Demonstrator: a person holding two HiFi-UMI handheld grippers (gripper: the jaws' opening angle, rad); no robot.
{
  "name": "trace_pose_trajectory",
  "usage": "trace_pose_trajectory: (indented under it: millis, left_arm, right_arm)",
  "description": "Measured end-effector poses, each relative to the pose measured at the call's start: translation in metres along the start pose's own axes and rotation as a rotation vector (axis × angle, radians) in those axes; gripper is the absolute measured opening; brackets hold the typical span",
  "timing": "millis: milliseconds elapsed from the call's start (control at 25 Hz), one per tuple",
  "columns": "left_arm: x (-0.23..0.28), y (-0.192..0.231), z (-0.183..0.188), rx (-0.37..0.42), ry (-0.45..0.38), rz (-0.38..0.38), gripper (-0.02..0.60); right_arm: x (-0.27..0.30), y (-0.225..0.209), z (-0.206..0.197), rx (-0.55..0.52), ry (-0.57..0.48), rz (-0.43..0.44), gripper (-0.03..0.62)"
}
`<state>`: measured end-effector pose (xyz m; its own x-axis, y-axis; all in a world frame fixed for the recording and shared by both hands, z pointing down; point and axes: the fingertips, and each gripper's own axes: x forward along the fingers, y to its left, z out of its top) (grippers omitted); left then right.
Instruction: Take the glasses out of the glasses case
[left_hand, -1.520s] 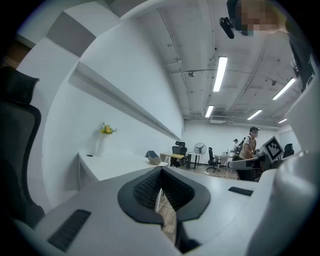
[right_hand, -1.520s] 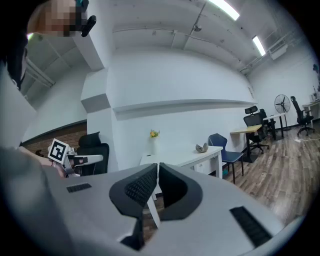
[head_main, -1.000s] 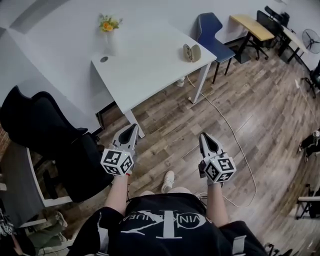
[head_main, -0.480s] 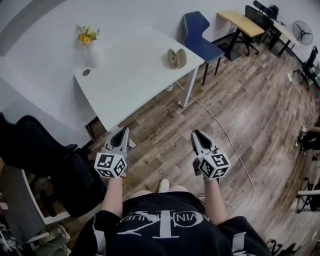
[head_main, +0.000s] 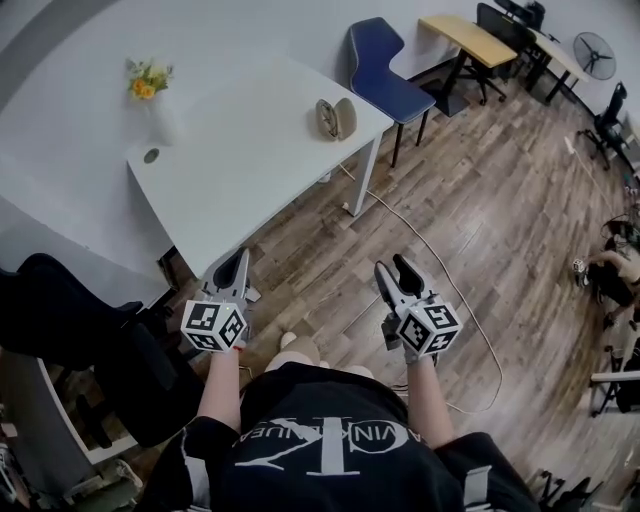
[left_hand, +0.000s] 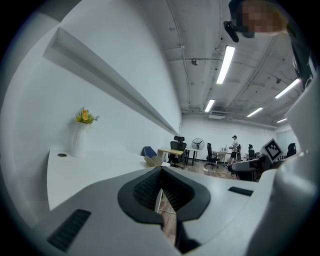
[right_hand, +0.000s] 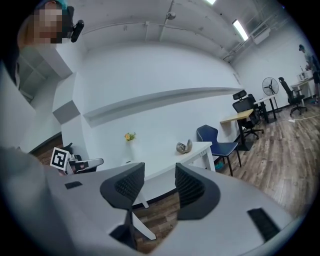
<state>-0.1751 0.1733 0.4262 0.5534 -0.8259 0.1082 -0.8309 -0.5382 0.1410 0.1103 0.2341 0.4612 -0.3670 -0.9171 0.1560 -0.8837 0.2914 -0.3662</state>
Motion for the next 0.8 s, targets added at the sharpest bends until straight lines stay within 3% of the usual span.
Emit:
trace_pose_trajectory:
  millis: [360, 800]
  left_arm:
    - [0.072, 0.014, 0.001, 0.024, -0.010, -0.035, 0.014]
    - [0.198, 0.050, 0.016, 0.018, 0.005, -0.083, 0.014]
  right_arm:
    - [0.031, -0.053, 0.014, 0.037, -0.030, -0.065, 0.202]
    - [0.149, -0.092, 0.055, 0.103, -0.022, -0.030, 0.210]
